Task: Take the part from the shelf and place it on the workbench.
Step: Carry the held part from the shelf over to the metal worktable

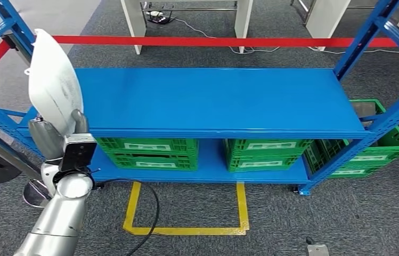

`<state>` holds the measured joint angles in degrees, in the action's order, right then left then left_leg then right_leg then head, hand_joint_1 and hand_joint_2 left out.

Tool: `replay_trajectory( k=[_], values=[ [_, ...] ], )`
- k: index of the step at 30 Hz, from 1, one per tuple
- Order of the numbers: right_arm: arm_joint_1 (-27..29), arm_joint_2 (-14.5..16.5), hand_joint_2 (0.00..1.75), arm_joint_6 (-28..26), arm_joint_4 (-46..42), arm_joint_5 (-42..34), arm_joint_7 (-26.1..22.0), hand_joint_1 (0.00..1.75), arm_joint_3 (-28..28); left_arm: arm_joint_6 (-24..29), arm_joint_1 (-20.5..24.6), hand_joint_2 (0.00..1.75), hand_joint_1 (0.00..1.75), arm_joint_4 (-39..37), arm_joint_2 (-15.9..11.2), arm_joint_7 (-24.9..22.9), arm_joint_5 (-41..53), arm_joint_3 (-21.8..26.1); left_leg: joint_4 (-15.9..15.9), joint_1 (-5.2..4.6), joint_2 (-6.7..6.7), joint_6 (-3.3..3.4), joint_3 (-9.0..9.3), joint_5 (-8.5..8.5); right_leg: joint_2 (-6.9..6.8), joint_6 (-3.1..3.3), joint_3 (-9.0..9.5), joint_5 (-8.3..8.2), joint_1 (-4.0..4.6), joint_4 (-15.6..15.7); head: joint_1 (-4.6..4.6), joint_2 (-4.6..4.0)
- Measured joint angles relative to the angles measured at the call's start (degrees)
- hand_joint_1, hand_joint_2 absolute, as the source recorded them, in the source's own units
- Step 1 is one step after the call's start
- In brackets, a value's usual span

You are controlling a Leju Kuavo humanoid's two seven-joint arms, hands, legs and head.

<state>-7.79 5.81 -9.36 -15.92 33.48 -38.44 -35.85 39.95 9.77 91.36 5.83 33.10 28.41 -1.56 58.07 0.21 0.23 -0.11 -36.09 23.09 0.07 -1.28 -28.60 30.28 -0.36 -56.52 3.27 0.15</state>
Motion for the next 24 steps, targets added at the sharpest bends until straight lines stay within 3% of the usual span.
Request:
replay_trajectory(
  k=[1, 3, 5, 6, 7, 8, 10, 12, 13, 15, 17, 19, 21, 22, 23, 24],
  values=[
    [0.0, 0.0, 1.75, 0.0, 0.0, 0.1, 0.0, 0.00, 0.0, 0.0, 0.0, 1.75, 1.75, 0.0, 0.0, 0.0, 0.0, 0.2, 0.4, 0.05, -0.03, -0.33, -0.28, 0.57, -0.09, 0.49, -0.30, -0.44, -0.08, 0.1, 0.08, 0.00],
    [0.0, 0.1, 1.75, 0.0, 0.0, 0.3, 0.0, 0.00, 0.0, 0.0, -0.1, 1.75, 1.75, 0.0, 0.0, 0.1, 0.0, 0.8, 4.1, 0.19, -0.08, -0.92, -1.63, 4.44, -0.29, 1.46, -1.18, -1.46, -0.29, 0.2, 0.31, 0.00],
    [-0.1, 0.1, 1.75, -0.1, 0.0, 0.4, 0.0, 0.00, -0.1, 0.0, -0.3, 1.75, 1.75, 0.1, 0.0, 0.1, 0.0, 1.3, 11.5, 0.32, -0.09, -1.30, -3.56, 9.56, -0.35, 1.86, -2.39, -2.38, -0.20, 0.1, 0.49, 0.00],
    [0.0, 0.1, 1.75, -0.1, 0.0, 0.6, 0.0, 0.00, -0.1, 0.0, -0.5, 1.75, 1.75, 0.1, 0.0, 0.1, 0.0, 1.4, 14.6, 0.35, -0.09, -1.42, -4.05, 10.83, -0.36, 1.87, -3.09, -2.84, -0.17, 0.0, 0.49, 0.00],
    [0.0, 0.1, 1.75, -0.1, 0.0, 0.7, 0.0, 0.00, -0.1, 0.0, -0.7, 1.75, 1.75, 0.1, 0.0, 0.0, 0.0, 1.5, 16.1, 0.36, -0.09, -1.46, -3.81, 10.80, -0.35, 1.83, -3.86, -3.31, -0.15, -0.1, 0.51, 0.00],
    [0.0, 0.2, 1.75, -0.1, 0.0, 0.8, 0.0, 0.00, -0.1, 0.0, -0.8, 1.75, 1.75, 0.1, 0.0, 0.0, 0.0, 1.5, 15.6, 0.36, -0.09, -1.43, -2.63, 9.66, -0.34, 1.73, -4.64, -3.72, -0.15, -0.4, 0.51, 0.00],
    [0.0, 0.2, 1.75, -0.2, 0.0, 0.8, 0.0, 0.00, -0.1, 0.0, -0.8, 1.75, 1.75, 0.1, -0.1, -0.1, 0.0, 1.6, 9.1, 0.35, -0.10, -1.12, 2.17, 6.97, -0.31, 1.38, -6.00, -4.39, -0.15, -1.0, 0.52, 0.00],
    [0.0, 0.2, 1.75, -0.3, 0.0, 0.9, 0.0, 0.00, -0.1, 0.0, -0.8, 1.75, 1.75, 0.3, -0.2, -0.1, 0.0, 1.6, 2.0, 0.21, -0.21, -0.64, 6.73, 6.90, -0.28, 0.81, -6.84, -5.01, -0.01, -1.4, 0.49, 0.00],
    [0.0, 0.2, 1.75, -0.3, 0.0, 0.9, 0.0, 0.00, -0.1, 0.0, -0.8, 1.75, 1.75, 0.4, -0.2, -0.1, 0.0, 1.6, 0.1, 0.10, -0.28, -0.40, 7.73, 7.38, -0.28, 0.46, -7.09, -5.39, 0.04, -1.5, 0.49, 0.00],
    [0.0, 0.3, 1.75, -0.4, 0.0, 0.9, 0.0, 0.00, -0.1, 0.0, -0.8, 1.75, 1.75, 0.5, -0.2, -0.1, 0.1, 1.6, -0.4, -0.03, -0.30, 0.24, 7.56, 7.01, -0.27, -0.31, -7.43, -6.17, 0.02, -1.4, 0.45, 0.00],
    [0.1, 0.3, 1.75, -0.4, 0.0, 0.9, 0.0, 0.00, -0.1, 0.0, -0.8, 1.75, 1.75, 0.5, -0.2, -0.2, 0.3, 1.7, -0.6, 0.11, -0.11, 1.22, 6.61, 5.92, -0.21, -0.97, -8.34, -4.76, -0.12, -2.4, 0.37, 0.00],
    [0.2, 0.3, 1.75, -0.4, 0.1, 0.8, 0.0, 0.00, -0.2, 0.0, -0.8, 1.75, 1.75, 0.6, -0.2, -0.7, 0.7, 1.7, -0.7, 0.21, 0.04, 1.92, 5.16, 4.64, -0.17, -1.43, -10.29, 0.16, -0.20, -7.3, 0.23, 0.00],
    [0.2, 0.3, 1.75, -0.4, 0.1, 0.8, 0.0, 0.00, -0.3, 0.0, -1.1, 1.75, 1.75, 0.8, -0.4, -1.3, 1.0, 1.7, -0.6, 0.11, 0.04, 2.11, 3.44, 3.36, -0.18, -1.73, -12.18, 4.68, -0.21, -14.7, 0.14, 0.00],
    [0.2, 0.3, 1.75, -0.4, 0.1, 0.8, 0.0, 0.00, -0.4, 0.0, -1.4, 1.75, 1.75, 1.0, -0.6, -1.5, 1.0, 1.7, -0.6, 0.05, 0.05, 2.10, 2.56, 2.73, -0.18, -1.78, -12.29, 5.14, -0.21, -17.1, 0.15, 0.00],
    [0.3, 0.3, 1.75, -0.3, 0.1, 0.9, 0.0, 0.00, -0.4, 0.0, -1.6, 1.75, 1.75, 1.3, -0.8, -1.6, 1.0, 1.8, -0.5, -0.01, 0.05, 2.06, 1.71, 2.10, -0.18, -1.75, -11.63, 4.45, -0.21, -17.9, 0.15, 0.00],
    [0.3, 0.3, 1.75, -0.3, 0.1, 0.9, 0.0, 0.00, -0.5, 0.0, -1.8, 1.75, 1.75, 1.6, -1.0, -1.7, 1.0, 1.8, -0.5, -0.07, 0.05, 1.98, 0.94, 1.51, -0.18, -1.60, -9.85, 2.85, -0.19, -16.5, 0.15, 0.00]
  ],
)
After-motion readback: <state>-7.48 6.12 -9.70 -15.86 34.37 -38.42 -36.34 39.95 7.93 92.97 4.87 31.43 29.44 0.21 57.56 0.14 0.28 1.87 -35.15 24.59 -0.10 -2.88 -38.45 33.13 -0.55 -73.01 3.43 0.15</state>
